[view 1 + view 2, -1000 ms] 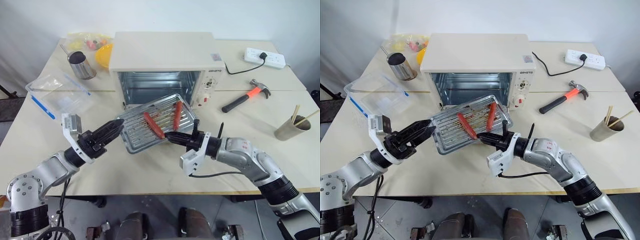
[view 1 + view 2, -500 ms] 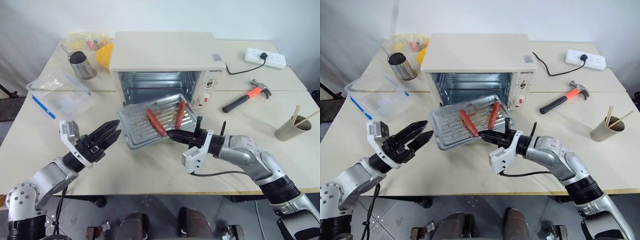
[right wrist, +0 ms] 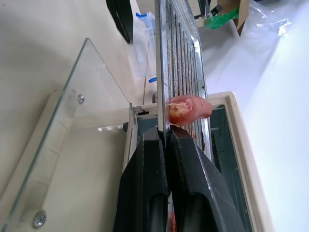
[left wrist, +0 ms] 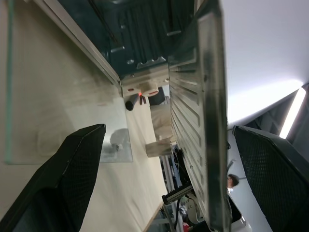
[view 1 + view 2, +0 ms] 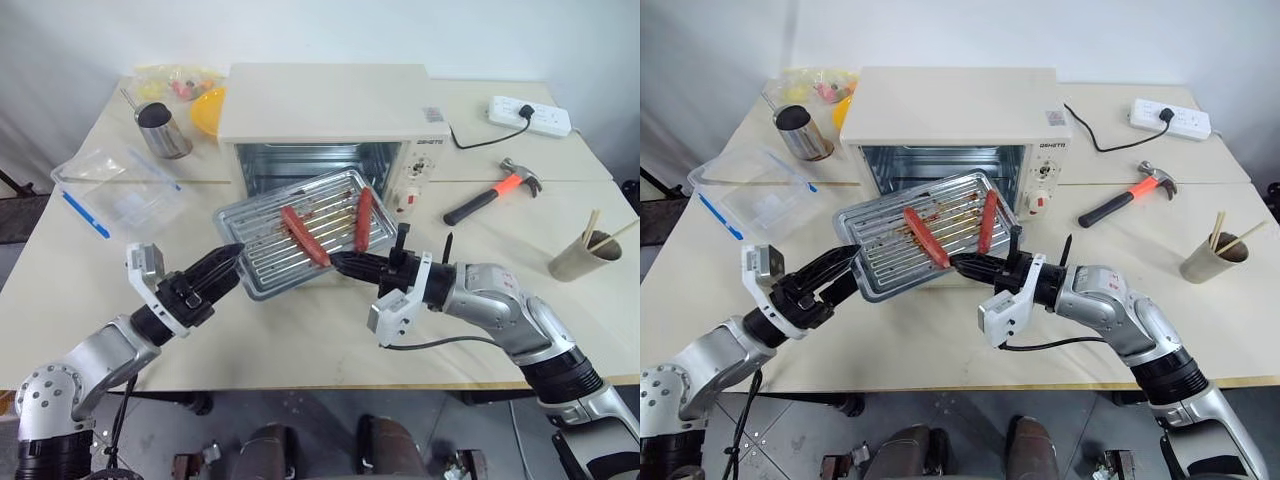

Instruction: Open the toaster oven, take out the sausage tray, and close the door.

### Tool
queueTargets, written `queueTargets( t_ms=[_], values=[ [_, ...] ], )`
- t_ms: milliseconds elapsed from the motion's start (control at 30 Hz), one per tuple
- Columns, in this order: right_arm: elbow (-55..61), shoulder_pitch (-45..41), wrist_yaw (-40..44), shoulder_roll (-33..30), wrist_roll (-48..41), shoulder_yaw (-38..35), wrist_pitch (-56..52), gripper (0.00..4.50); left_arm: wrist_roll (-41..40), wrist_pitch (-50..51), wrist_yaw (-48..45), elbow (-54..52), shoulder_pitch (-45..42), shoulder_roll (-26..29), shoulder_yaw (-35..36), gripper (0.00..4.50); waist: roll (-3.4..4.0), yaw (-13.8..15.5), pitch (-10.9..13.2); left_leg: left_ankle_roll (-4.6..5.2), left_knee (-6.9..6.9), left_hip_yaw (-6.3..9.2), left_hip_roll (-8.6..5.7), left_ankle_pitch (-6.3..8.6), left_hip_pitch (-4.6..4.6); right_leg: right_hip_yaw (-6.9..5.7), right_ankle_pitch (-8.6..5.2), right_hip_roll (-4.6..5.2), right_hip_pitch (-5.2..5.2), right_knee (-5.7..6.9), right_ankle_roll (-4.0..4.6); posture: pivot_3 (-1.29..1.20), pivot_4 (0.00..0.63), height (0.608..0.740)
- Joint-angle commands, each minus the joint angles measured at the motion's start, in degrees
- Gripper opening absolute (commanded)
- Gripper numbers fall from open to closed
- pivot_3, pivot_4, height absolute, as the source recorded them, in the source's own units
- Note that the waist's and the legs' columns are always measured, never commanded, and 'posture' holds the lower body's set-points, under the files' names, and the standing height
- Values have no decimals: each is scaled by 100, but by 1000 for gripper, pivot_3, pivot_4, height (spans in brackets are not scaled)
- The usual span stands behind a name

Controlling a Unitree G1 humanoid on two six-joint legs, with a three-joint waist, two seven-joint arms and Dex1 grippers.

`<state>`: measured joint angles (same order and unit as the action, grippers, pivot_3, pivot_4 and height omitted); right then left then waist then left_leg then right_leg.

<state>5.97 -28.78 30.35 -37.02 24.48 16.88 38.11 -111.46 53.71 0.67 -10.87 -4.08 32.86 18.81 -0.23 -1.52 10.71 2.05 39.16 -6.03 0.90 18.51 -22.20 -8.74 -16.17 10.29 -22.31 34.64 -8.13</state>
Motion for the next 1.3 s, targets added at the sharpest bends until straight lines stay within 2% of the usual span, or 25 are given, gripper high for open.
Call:
queueTargets(
  t_ms=[33,367,500,900,1167,1300],
  values=[
    [284,-2,56,-24,-219,-62,142,64,-153,21,-20,-73,-90,-53,-94,4500,0,-2,0,0,0,0,0,0,0,0,0,0,0,0,0,0,150,740],
    [279,5,304,-60,-354,-45,245,64,-153,36,-20,-35,-51,-17,-365,4500,0,0,0,0,0,-1,0,0,0,3,0,0,-1,-1,0,0,150,740],
    [239,-4,342,-68,-378,-53,300,0,-153,35,-48,-22,-1,-39,-362,3671,0,0,0,0,0,-1,0,0,0,3,0,0,-1,-2,0,0,150,740],
    [575,146,963,-24,-1047,-88,-280,0,-154,51,333,-116,222,-382,-299,103,0,4,0,0,0,0,0,0,0,3,0,0,2,-6,0,0,150,740],
    [980,233,1353,33,-1252,-93,-692,0,-154,98,466,-67,342,-649,-145,22,0,8,0,0,-2,1,0,0,1,0,0,0,6,-13,0,0,150,740],
    [1114,240,1503,7,-1302,-62,-806,1151,-154,112,554,16,313,-772,-80,0,0,11,0,0,-2,2,0,0,0,-1,0,0,8,-19,0,0,150,740]
  ],
)
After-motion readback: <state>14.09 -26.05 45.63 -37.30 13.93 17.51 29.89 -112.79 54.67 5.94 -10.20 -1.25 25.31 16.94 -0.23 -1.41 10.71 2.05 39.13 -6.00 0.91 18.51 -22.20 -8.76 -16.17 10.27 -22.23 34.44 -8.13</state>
